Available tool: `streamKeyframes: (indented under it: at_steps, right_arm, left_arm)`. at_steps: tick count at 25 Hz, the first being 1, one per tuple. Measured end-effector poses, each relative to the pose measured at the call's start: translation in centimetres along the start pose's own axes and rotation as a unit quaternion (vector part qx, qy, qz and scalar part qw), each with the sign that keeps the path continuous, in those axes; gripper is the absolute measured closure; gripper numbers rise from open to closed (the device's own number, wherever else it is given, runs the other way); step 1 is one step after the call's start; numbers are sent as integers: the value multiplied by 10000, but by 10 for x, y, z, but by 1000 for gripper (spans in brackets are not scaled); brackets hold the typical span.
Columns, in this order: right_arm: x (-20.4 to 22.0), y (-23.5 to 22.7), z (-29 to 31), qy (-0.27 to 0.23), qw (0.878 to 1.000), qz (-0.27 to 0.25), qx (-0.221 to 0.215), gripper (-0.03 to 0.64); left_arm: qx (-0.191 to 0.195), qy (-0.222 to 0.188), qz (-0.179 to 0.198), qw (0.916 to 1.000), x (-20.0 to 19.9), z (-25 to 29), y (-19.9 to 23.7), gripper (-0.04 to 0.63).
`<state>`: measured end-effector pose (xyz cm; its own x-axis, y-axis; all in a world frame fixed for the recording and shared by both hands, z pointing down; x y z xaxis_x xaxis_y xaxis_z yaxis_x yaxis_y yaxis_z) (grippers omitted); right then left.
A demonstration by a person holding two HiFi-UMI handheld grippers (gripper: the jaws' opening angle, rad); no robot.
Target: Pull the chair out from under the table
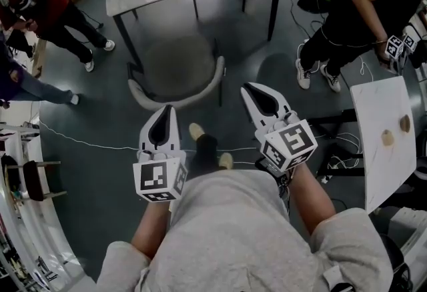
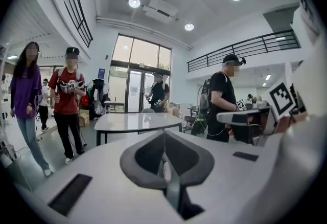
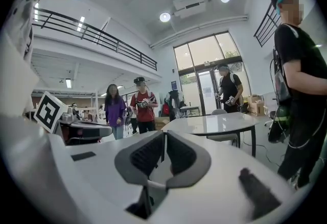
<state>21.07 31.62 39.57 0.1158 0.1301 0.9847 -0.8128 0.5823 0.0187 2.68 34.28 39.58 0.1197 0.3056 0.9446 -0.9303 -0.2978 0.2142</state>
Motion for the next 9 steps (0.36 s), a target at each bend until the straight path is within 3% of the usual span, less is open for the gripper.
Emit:
streamKeyframes:
  at_steps: [9]
  right_arm:
    - [3,-4,-8,-27,10000,18,9,577]
  left_arm:
    - [-29,43,-21,10000,3,2,-2,577]
Point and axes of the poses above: the fingertips, and each gripper's own axes: z forward along the fingers, y to its left, x out of its underside, the point moved 2 cm from there along -z, backward along the fingers, and after that the axes turned 9 degrees about -z, right-handed, at the moved point
